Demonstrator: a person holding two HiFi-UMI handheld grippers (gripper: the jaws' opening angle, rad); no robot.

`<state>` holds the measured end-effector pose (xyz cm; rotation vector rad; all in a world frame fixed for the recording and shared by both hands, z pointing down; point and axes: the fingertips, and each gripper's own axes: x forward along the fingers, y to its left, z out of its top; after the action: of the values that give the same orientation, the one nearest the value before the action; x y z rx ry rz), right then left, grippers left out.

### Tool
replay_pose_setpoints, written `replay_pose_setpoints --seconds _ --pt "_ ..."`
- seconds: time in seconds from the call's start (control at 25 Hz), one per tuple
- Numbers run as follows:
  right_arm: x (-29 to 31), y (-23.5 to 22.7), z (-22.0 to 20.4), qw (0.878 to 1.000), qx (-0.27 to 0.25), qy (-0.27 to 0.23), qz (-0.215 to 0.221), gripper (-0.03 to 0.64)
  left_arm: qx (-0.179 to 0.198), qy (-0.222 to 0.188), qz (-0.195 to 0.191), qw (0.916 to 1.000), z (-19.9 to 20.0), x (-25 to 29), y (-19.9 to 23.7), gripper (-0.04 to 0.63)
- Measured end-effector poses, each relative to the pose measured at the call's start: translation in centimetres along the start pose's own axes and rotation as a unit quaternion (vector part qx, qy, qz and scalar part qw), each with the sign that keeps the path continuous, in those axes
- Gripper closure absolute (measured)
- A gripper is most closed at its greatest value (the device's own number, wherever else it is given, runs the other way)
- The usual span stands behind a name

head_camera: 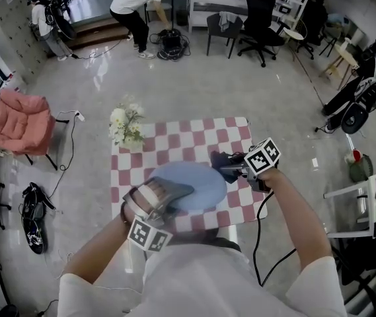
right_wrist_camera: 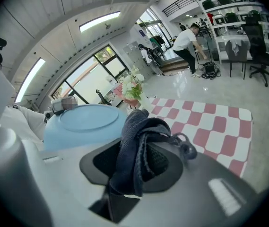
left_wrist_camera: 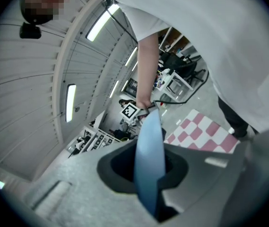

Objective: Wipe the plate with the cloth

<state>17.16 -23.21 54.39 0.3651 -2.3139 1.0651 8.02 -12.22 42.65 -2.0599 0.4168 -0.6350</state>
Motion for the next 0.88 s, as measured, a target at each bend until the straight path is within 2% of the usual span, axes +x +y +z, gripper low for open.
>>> replay_pose_setpoints --seconds 0.16,0.28,0.44,0.64,0.88 --pt "-0.2 -0.5 0.0 1.0 0.002 -0.03 -0.002 0.494 -0.096 0.009 0.025 0.995 -1.4 0.0 1.3 0.56" --pt "-0.1 -0.7 0.2 0.998 -0.007 -0.055 -0.003 0.494 -0.168 0.016 0.049 0.9845 -2.5 0.0 2.4 0.56" --pt "-0.1 -0.7 0.3 0.997 -0.026 -0.07 -0.003 0.494 -0.236 0.024 0.078 0.9682 -3.6 0.0 3.8 0.56" --pt "0.4 -0.1 -0.2 0.996 -0.06 -0.072 0.0 0.494 -0.34 0.012 0.117 0.9331 -4.7 -0.4 5.7 0.56" --pt "1.2 0.3 -0.8 0.994 -0.082 -0.073 0.003 0.494 -0.42 0.0 0.143 0.8964 -5.5 -0.4 6.5 0.561"
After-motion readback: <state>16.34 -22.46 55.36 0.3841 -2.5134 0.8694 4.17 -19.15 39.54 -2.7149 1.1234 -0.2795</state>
